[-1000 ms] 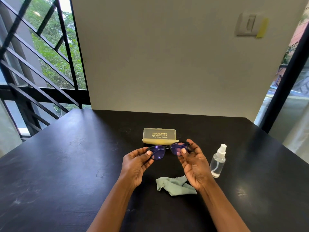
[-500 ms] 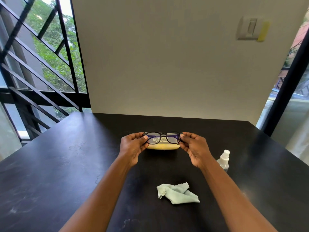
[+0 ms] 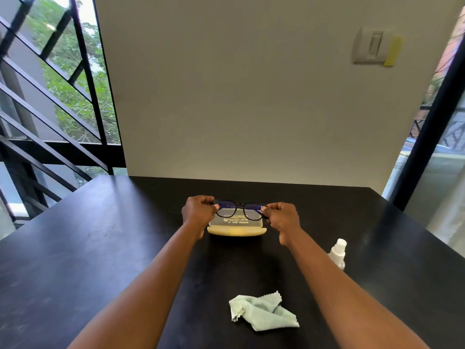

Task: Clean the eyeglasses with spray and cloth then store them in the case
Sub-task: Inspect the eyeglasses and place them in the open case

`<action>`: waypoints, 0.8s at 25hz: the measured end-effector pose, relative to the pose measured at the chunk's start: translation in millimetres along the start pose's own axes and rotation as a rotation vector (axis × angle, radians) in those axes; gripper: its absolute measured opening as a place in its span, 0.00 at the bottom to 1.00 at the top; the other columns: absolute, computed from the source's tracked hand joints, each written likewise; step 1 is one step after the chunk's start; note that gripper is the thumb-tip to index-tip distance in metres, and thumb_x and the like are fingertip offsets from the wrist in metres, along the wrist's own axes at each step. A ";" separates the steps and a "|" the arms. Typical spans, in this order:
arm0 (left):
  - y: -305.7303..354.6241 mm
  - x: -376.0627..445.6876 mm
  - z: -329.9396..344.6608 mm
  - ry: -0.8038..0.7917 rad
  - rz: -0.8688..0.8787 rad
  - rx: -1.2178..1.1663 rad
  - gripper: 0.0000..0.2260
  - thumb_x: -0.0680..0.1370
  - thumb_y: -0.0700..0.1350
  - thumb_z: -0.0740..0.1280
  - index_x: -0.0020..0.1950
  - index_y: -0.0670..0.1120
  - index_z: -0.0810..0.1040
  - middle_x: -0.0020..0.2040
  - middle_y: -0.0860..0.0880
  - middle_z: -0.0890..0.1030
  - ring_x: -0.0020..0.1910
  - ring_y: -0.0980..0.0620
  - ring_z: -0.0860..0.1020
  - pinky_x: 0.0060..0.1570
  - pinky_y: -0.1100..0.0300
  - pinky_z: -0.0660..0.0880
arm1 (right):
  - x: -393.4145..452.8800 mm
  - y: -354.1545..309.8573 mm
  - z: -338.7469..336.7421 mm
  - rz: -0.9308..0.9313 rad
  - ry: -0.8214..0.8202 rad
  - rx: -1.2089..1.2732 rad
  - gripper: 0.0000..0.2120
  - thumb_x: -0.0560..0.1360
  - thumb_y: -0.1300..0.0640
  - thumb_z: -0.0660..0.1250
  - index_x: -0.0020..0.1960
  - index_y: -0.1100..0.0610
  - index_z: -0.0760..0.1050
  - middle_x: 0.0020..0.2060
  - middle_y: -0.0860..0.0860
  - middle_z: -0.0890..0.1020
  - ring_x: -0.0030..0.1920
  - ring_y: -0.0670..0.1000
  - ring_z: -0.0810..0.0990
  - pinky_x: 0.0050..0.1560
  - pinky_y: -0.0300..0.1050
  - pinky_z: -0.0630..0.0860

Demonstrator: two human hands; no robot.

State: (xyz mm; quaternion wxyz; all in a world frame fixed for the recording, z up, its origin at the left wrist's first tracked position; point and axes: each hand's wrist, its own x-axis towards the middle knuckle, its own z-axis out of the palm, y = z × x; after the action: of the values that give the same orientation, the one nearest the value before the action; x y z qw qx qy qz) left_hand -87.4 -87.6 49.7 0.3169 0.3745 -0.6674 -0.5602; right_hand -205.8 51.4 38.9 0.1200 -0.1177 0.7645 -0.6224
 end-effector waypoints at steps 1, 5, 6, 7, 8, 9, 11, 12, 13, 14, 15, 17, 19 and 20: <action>-3.3 2.3 1.3 0.004 -0.004 0.039 0.13 0.73 0.36 0.70 0.57 0.40 0.78 0.52 0.42 0.80 0.51 0.47 0.79 0.52 0.53 0.78 | 0.4 0.2 1.0 0.001 0.009 -0.020 0.04 0.72 0.62 0.70 0.40 0.57 0.76 0.44 0.56 0.81 0.43 0.51 0.76 0.43 0.46 0.74; -18.5 8.3 4.2 0.019 -0.005 0.101 0.12 0.72 0.37 0.71 0.55 0.40 0.79 0.53 0.42 0.81 0.52 0.47 0.78 0.56 0.51 0.77 | -1.4 3.8 4.0 0.002 0.022 -0.097 0.03 0.71 0.61 0.71 0.42 0.59 0.78 0.42 0.54 0.80 0.44 0.51 0.77 0.37 0.41 0.72; -21.9 9.0 4.2 0.024 -0.006 0.110 0.12 0.72 0.37 0.71 0.55 0.40 0.80 0.52 0.42 0.81 0.51 0.47 0.79 0.55 0.53 0.77 | -2.8 4.8 4.3 0.003 0.019 -0.109 0.05 0.71 0.61 0.72 0.39 0.58 0.77 0.40 0.53 0.79 0.42 0.50 0.77 0.34 0.40 0.71; -25.2 9.5 3.9 0.027 -0.010 0.117 0.12 0.72 0.37 0.71 0.55 0.40 0.80 0.52 0.42 0.81 0.50 0.48 0.79 0.53 0.55 0.77 | -4.4 6.0 4.8 0.006 0.014 -0.122 0.07 0.70 0.61 0.72 0.37 0.57 0.75 0.39 0.53 0.79 0.40 0.49 0.76 0.31 0.39 0.69; -28.8 9.9 3.4 0.028 -0.018 0.127 0.12 0.72 0.38 0.72 0.54 0.40 0.80 0.51 0.42 0.81 0.49 0.48 0.79 0.50 0.58 0.76 | -5.9 7.2 5.5 0.008 0.009 -0.137 0.08 0.70 0.61 0.72 0.36 0.56 0.74 0.38 0.53 0.79 0.38 0.48 0.75 0.30 0.38 0.68; -32.3 10.1 2.8 0.028 -0.026 0.139 0.11 0.72 0.38 0.72 0.54 0.40 0.80 0.51 0.42 0.82 0.48 0.49 0.78 0.47 0.60 0.75 | -6.9 8.4 6.2 0.006 0.003 -0.154 0.09 0.70 0.61 0.73 0.36 0.56 0.74 0.39 0.53 0.79 0.37 0.47 0.74 0.29 0.38 0.68; -38.9 9.3 1.3 0.030 -0.046 0.154 0.11 0.72 0.40 0.72 0.54 0.41 0.81 0.51 0.43 0.82 0.48 0.50 0.78 0.47 0.61 0.74 | -8.7 9.7 7.6 -0.009 -0.007 -0.187 0.07 0.70 0.62 0.72 0.38 0.57 0.75 0.40 0.53 0.79 0.37 0.46 0.74 0.30 0.38 0.67; -42.2 8.6 0.7 0.031 -0.057 0.151 0.12 0.72 0.40 0.72 0.54 0.41 0.81 0.51 0.44 0.82 0.48 0.51 0.78 0.49 0.60 0.75 | -9.6 9.8 8.2 -0.015 -0.011 -0.201 0.05 0.70 0.62 0.72 0.40 0.58 0.76 0.41 0.54 0.80 0.38 0.47 0.75 0.30 0.38 0.67; -45.9 7.7 0.1 0.030 -0.067 0.143 0.12 0.71 0.40 0.72 0.55 0.41 0.81 0.51 0.44 0.82 0.48 0.51 0.78 0.51 0.59 0.76 | -10.2 10.3 8.9 -0.019 -0.015 -0.217 0.05 0.70 0.62 0.72 0.43 0.58 0.76 0.43 0.54 0.80 0.40 0.47 0.75 0.31 0.37 0.68; -49.3 6.6 -0.3 0.029 -0.075 0.135 0.13 0.71 0.40 0.73 0.55 0.41 0.80 0.51 0.44 0.82 0.48 0.51 0.79 0.53 0.57 0.77 | -11.1 10.9 9.5 -0.022 -0.020 -0.236 0.06 0.71 0.62 0.72 0.45 0.59 0.77 0.44 0.54 0.80 0.42 0.48 0.76 0.32 0.37 0.68; -52.3 5.4 -0.9 0.029 -0.079 0.129 0.13 0.71 0.40 0.73 0.55 0.41 0.80 0.51 0.44 0.82 0.47 0.51 0.79 0.54 0.56 0.77 | -11.8 11.8 10.0 -0.021 -0.026 -0.256 0.07 0.71 0.62 0.72 0.48 0.59 0.77 0.46 0.54 0.80 0.43 0.49 0.76 0.32 0.37 0.68; -56.6 3.5 -1.9 0.030 -0.074 0.121 0.14 0.71 0.40 0.73 0.56 0.42 0.80 0.51 0.45 0.82 0.44 0.53 0.78 0.53 0.56 0.77 | -13.4 14.3 10.7 -0.020 -0.035 -0.290 0.09 0.71 0.62 0.71 0.51 0.60 0.77 0.48 0.55 0.80 0.46 0.50 0.76 0.34 0.38 0.68; -58.3 3.0 -2.0 0.020 -0.059 0.114 0.14 0.71 0.40 0.73 0.56 0.42 0.80 0.51 0.46 0.82 0.44 0.54 0.78 0.52 0.58 0.77 | -13.9 16.9 10.3 -0.024 -0.041 -0.315 0.09 0.72 0.62 0.70 0.52 0.60 0.77 0.49 0.55 0.80 0.46 0.50 0.76 0.35 0.39 0.69; -58.2 2.9 -1.7 0.015 -0.053 0.112 0.14 0.71 0.40 0.73 0.56 0.42 0.80 0.51 0.45 0.82 0.44 0.54 0.78 0.52 0.58 0.77 | -14.1 17.8 9.6 -0.029 -0.047 -0.323 0.09 0.72 0.62 0.70 0.52 0.60 0.77 0.50 0.55 0.80 0.46 0.50 0.76 0.34 0.38 0.69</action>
State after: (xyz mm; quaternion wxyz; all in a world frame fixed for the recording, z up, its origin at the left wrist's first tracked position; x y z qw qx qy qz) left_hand -79.0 -96.3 -7.3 0.2855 0.4135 -0.6853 -0.5272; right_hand -189.8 50.7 20.1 0.1083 -0.1608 0.8497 -0.4903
